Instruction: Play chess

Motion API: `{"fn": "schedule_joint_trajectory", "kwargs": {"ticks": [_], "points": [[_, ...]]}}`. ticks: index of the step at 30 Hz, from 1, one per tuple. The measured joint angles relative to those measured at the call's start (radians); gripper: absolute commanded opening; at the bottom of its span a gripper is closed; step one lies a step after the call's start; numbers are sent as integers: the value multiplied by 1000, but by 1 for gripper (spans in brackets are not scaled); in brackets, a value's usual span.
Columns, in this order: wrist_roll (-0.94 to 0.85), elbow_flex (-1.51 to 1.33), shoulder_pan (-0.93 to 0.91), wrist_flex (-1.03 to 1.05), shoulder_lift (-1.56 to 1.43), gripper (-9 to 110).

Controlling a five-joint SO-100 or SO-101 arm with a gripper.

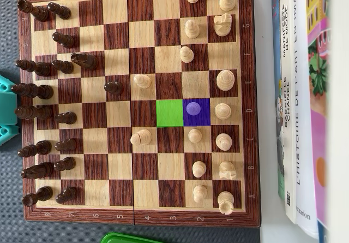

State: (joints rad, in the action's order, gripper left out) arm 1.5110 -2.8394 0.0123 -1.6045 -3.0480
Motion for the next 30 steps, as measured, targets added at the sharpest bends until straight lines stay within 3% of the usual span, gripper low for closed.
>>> {"fn": "schedule_joint_trajectory", "kwargs": {"ticks": [19, 30], "points": [[0, 399, 9, 612, 334, 13], [0, 531, 11, 1184, 449, 13]]}}
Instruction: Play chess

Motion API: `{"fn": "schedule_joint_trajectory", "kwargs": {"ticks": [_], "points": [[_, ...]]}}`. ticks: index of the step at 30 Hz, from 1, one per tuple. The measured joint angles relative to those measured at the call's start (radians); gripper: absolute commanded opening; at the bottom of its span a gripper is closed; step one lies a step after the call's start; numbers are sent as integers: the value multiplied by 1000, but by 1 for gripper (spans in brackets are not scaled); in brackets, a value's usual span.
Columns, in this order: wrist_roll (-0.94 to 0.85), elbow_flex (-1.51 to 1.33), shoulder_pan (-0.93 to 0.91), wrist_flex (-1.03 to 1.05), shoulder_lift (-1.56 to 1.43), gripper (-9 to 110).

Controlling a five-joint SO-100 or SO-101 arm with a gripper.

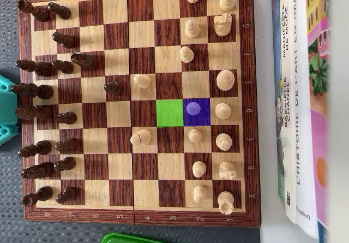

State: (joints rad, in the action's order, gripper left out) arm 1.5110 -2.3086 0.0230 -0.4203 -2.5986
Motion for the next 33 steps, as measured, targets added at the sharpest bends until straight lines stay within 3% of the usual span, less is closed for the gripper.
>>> {"fn": "schedule_joint_trajectory", "kwargs": {"ticks": [11, 33], "points": [[0, 129, 2, 635, 87, 13], [0, 354, -5, 1356, 468, 14]]}}
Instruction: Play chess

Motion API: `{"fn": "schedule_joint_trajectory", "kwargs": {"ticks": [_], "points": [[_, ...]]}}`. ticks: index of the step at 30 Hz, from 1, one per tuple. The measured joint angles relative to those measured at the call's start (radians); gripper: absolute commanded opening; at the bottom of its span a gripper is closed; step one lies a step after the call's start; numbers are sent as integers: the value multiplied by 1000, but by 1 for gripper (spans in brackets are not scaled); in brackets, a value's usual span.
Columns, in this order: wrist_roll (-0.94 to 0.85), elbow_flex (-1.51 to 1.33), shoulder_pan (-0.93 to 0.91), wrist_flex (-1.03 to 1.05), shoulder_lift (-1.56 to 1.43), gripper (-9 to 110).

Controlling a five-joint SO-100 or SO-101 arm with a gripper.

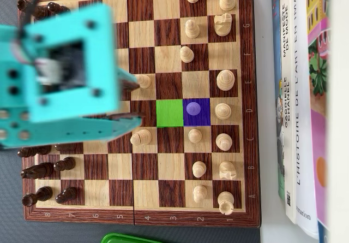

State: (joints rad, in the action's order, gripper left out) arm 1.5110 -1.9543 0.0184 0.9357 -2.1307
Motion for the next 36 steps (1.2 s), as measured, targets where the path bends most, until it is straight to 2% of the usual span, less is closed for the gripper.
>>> {"fn": "schedule_joint_trajectory", "kwargs": {"ticks": [7, 29, 36], "points": [[0, 127, -11, 133, 156, 14], [0, 431, -14, 143, 586, 14], [29, 502, -20, 206, 678, 14]]}}
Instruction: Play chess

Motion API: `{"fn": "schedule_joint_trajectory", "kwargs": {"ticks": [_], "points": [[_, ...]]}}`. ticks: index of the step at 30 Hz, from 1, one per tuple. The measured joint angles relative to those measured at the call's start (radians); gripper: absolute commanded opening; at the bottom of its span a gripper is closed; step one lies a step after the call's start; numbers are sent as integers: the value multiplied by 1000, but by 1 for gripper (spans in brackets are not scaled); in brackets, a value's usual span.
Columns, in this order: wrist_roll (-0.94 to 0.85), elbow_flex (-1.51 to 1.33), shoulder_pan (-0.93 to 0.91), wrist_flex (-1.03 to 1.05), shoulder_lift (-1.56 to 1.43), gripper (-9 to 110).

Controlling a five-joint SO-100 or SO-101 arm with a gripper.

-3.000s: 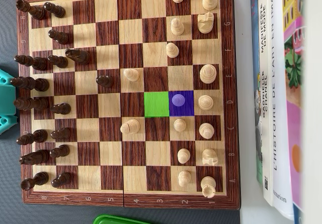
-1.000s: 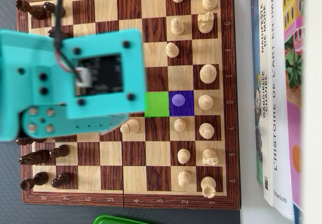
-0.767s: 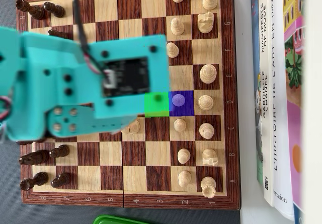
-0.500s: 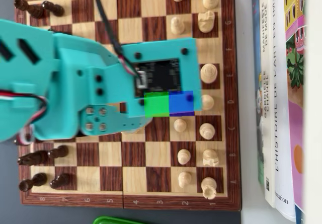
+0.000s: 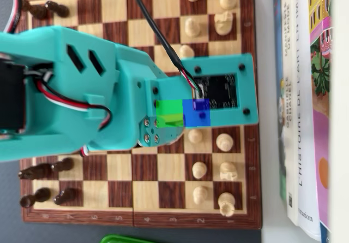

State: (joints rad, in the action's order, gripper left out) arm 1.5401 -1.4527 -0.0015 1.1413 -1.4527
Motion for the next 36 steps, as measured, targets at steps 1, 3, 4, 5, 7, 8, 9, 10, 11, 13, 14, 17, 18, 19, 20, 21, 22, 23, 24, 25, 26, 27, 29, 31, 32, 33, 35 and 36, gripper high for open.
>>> {"fn": "schedule_joint_trajectory", "kwargs": {"ticks": [1, 3, 4, 5, 7, 8, 9, 10, 11, 13, 14, 17, 18, 19, 20, 21, 22, 23, 24, 25, 26, 27, 29, 31, 32, 33, 35, 36], "points": [[5, 8, 0, 0, 17, 14], [6, 23, 0, 5, 40, 14], [8, 32, 0, 5, 49, 14], [8, 41, 0, 5, 57, 14], [8, 49, 0, 5, 72, 14], [8, 49, 0, 5, 77, 14], [8, 49, 0, 5, 83, 14], [8, 49, 0, 5, 87, 14], [12, 49, 0, 5, 89, 14], [26, 49, 0, 5, 100, 14], [29, 49, 0, 5, 106, 14], [29, 49, 0, 5, 114, 14], [29, 49, 0, 5, 115, 14], [29, 51, 0, 5, 120, 14], [29, 58, 0, 5, 127, 14], [29, 66, 2, 5, 135, 14], [29, 78, 3, 5, 144, 14], [29, 94, 8, 5, 153, 14], [29, 103, 11, 5, 161, 14], [29, 109, 15, 5, 167, 14], [29, 112, 18, 5, 172, 14], [29, 114, 18, 5, 173, 14], [29, 114, 18, 5, 173, 14], [29, 114, 18, 5, 173, 14], [29, 114, 18, 5, 175, 14], [29, 114, 18, 5, 178, 14], [29, 114, 18, 5, 181, 14], [31, 114, 18, 5, 181, 14]]}}
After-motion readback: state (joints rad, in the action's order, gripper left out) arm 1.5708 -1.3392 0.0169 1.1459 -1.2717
